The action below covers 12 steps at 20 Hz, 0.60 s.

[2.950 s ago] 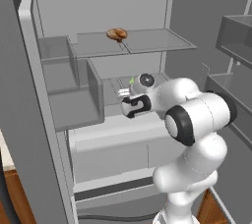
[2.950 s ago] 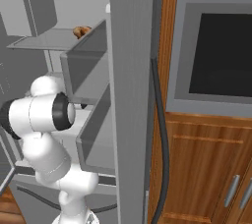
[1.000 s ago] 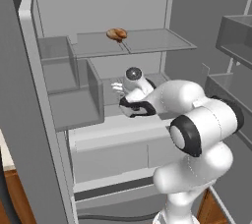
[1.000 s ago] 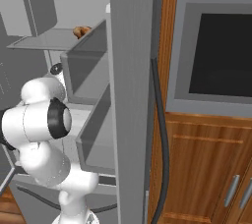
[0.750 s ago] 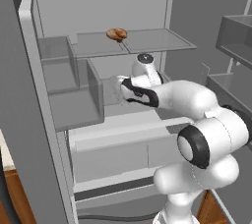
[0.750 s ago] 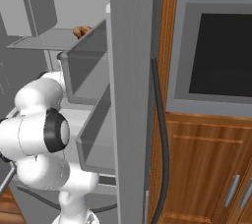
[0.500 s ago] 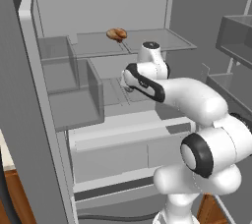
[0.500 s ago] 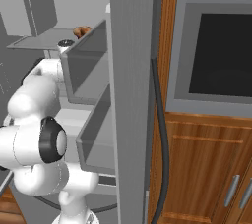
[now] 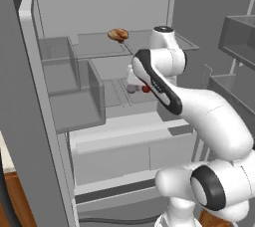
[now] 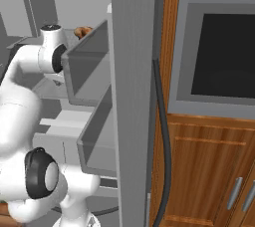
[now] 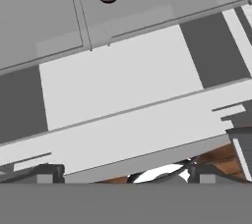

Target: Transport the chicken drumstick and eggplant to the fridge. Place the chicken drumstick on the rack containing meat and place the eggplant on the rack containing the vegetable, ensuring meats and vegetables are on different racks.

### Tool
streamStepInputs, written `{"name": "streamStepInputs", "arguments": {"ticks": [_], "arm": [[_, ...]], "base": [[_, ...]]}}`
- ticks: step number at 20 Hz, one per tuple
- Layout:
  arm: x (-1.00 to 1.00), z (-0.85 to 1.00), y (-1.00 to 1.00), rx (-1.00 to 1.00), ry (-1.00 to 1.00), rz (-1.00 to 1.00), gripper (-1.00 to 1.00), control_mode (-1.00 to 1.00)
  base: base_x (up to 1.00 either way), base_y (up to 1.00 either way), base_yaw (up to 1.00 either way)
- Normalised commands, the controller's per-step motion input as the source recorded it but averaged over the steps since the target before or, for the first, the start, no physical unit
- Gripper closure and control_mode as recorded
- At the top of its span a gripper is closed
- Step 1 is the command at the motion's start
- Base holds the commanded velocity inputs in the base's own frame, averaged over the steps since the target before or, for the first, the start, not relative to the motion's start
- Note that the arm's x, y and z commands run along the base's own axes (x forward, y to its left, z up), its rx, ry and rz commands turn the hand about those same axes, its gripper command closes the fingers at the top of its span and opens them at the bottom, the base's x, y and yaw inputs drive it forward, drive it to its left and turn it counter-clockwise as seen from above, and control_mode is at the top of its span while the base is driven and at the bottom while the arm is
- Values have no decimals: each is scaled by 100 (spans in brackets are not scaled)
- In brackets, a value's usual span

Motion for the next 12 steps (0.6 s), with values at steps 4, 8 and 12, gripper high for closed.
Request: {"name": "streamStepInputs", "arguments": {"ticks": [4,8,12], "arm": [[-100,38,0,-8,-20,14,-100,-100],[-94,61,-1,-4,-29,3,-100,-100],[-70,44,0,0,-31,0,-100,-100]], "base": [[0,0,0],[0,0,0],[0,0,0]]}}
